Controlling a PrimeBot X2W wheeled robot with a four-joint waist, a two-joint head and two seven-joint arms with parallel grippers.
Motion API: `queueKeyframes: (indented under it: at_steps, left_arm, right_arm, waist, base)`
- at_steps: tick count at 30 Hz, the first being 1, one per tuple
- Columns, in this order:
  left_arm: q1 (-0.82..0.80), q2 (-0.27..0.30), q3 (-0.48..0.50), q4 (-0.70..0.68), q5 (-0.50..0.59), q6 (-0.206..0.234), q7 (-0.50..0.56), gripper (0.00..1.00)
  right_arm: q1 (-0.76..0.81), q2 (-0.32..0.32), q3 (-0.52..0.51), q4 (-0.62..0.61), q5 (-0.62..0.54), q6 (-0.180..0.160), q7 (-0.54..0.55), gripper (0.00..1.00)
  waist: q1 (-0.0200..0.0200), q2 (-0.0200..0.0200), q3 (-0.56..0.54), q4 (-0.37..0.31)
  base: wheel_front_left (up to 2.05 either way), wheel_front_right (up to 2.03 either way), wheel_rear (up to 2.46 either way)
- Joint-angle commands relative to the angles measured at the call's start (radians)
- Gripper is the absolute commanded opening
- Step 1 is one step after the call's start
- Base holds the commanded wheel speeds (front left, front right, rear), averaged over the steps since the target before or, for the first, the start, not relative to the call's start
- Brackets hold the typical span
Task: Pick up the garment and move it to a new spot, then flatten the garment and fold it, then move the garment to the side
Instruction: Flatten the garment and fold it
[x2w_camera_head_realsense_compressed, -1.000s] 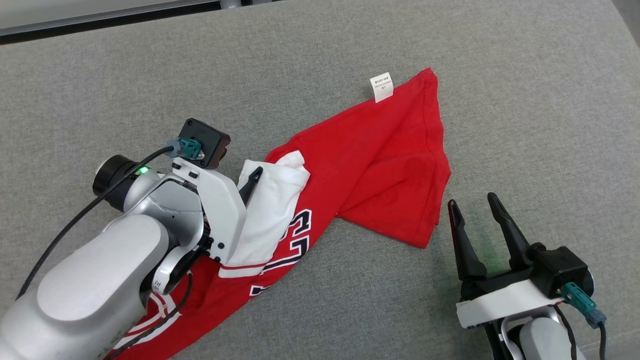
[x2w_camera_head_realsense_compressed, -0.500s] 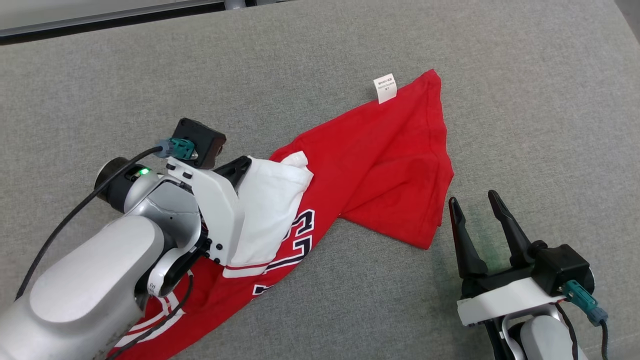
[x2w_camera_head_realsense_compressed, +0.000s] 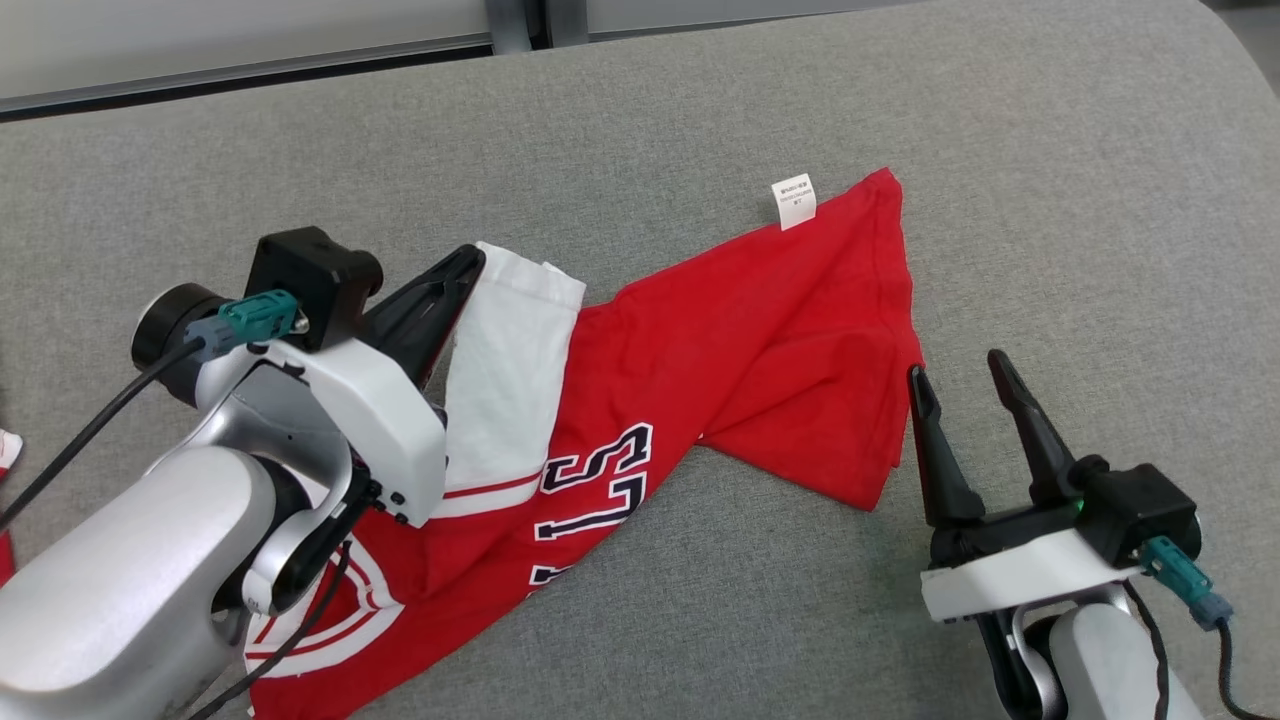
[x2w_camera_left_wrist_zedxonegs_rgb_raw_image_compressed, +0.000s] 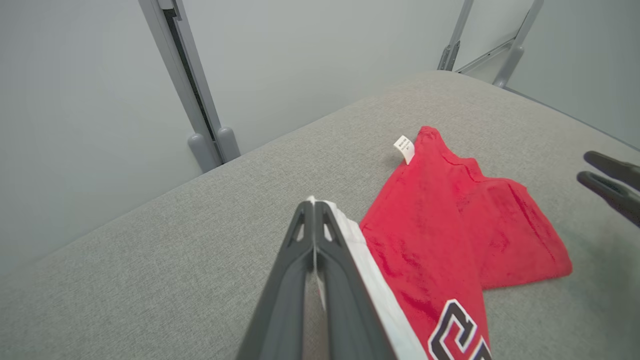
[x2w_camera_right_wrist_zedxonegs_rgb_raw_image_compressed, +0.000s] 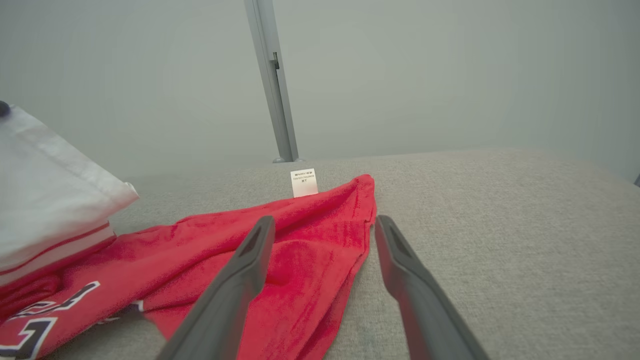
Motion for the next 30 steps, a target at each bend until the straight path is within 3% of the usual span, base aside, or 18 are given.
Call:
queueKeyframes:
  at_steps: [1,4,7,9,13,18,25,30]
  left_arm:
    - [0.022,0.014,0.011,-0.026,-0.011,0.006,-0.011,0.00]
    - [0.041,0.046,0.026,-0.069,-0.020,0.013,-0.016,0.00]
    - [0.053,0.072,0.042,-0.115,-0.029,0.022,-0.018,0.00]
    - [0.058,0.088,0.049,-0.140,-0.033,0.029,-0.015,0.00]
    - [0.057,0.103,0.060,-0.175,-0.020,0.042,-0.019,0.00]
    - [0.050,0.111,0.053,-0.203,-0.009,0.052,-0.005,0.00]
    - [0.022,0.103,0.037,-0.220,0.008,0.054,0.013,0.00]
    - [0.016,0.098,0.030,-0.223,0.017,0.055,0.023,0.00]
  right_arm:
    - [-0.028,-0.016,0.005,-0.008,0.010,0.000,-0.001,1.00]
    - [-0.070,-0.036,0.003,0.008,0.042,0.000,-0.001,1.00]
    - [-0.132,-0.081,0.051,0.103,0.137,0.000,-0.001,1.00]
    - [-0.210,-0.147,0.119,0.197,0.213,-0.001,0.000,1.00]
    - [-0.388,-0.264,0.245,0.321,0.388,0.000,0.141,1.00]
    - [-0.584,-0.360,0.345,0.390,0.539,0.000,0.377,1.00]
    - [-0.752,-0.391,0.434,0.502,0.627,0.000,0.580,1.00]
    - [-0.819,-0.379,0.473,0.593,0.631,0.000,0.630,1.00]
  waist:
    - [0.0000,0.0000,-0.002,0.005]
    - [0.0000,0.0000,0.001,0.012]
    - [0.0000,0.0000,0.005,0.019]
    - [0.0000,0.0000,0.007,0.027]
    - [0.0000,0.0000,0.018,0.040]
    - [0.0000,0.0000,0.040,0.062]
    - [0.0000,0.0000,0.079,0.111]
    - [0.0000,0.0000,0.094,0.137]
  base:
    - [0.00,0.00,0.00]
    - [0.00,0.00,0.00]
    - [0.00,0.00,0.00]
    - [0.00,0.00,0.00]
    - [0.00,0.00,0.00]
    - [0.00,0.00,0.00]
    - [0.00,0.00,0.00]
    - [0.00,0.00,0.00]
